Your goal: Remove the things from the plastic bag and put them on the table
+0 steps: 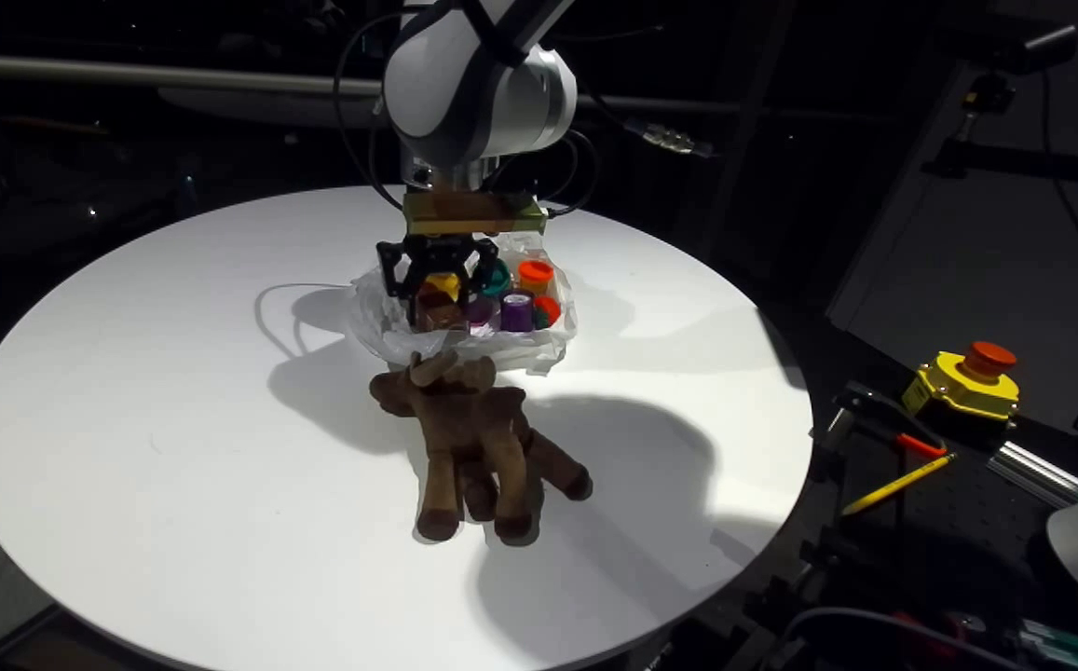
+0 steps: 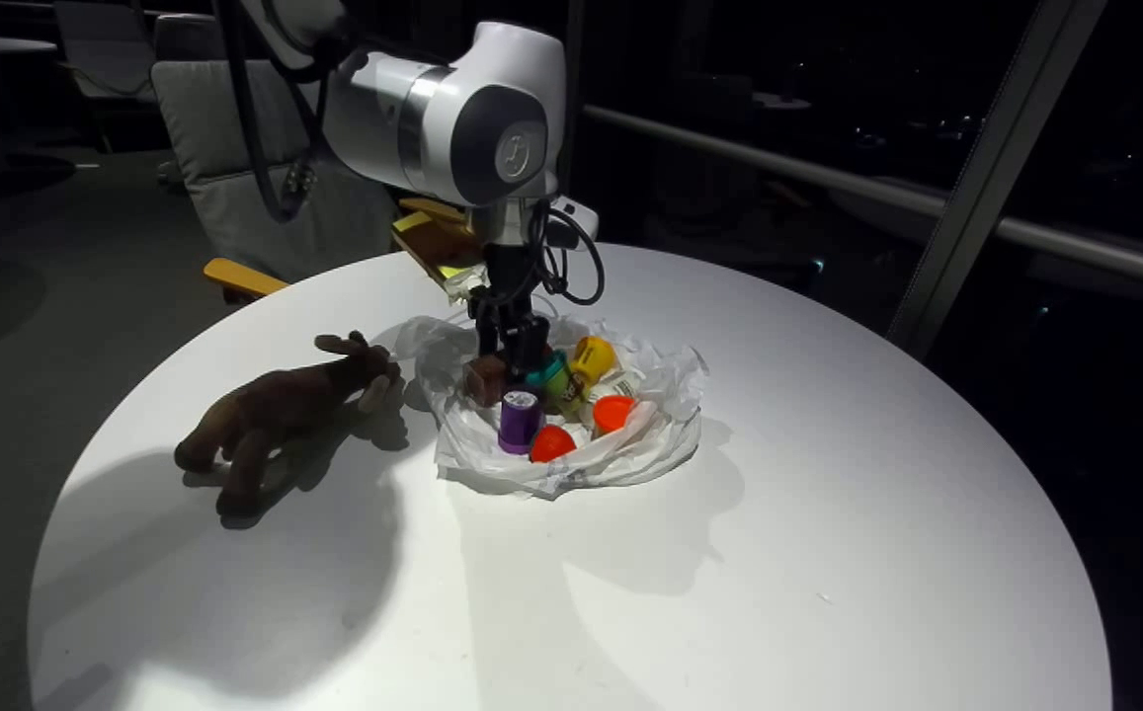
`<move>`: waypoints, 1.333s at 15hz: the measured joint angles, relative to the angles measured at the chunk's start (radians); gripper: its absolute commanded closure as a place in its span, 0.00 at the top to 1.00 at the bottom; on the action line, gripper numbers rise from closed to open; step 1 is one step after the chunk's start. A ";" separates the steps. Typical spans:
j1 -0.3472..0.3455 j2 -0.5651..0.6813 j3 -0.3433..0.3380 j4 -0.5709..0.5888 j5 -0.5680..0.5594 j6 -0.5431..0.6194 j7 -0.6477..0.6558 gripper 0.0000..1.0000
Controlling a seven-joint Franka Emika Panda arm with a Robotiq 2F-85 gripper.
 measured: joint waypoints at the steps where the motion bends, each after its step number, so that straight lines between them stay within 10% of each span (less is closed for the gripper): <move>1: 0.000 0.000 -0.001 0.005 0.000 0.000 0.003 0.30; 11: 0.007 -0.070 -0.004 -0.029 0.000 0.011 0.040 0.25; 20: 0.034 -0.391 0.002 -0.424 0.000 0.017 0.045 0.25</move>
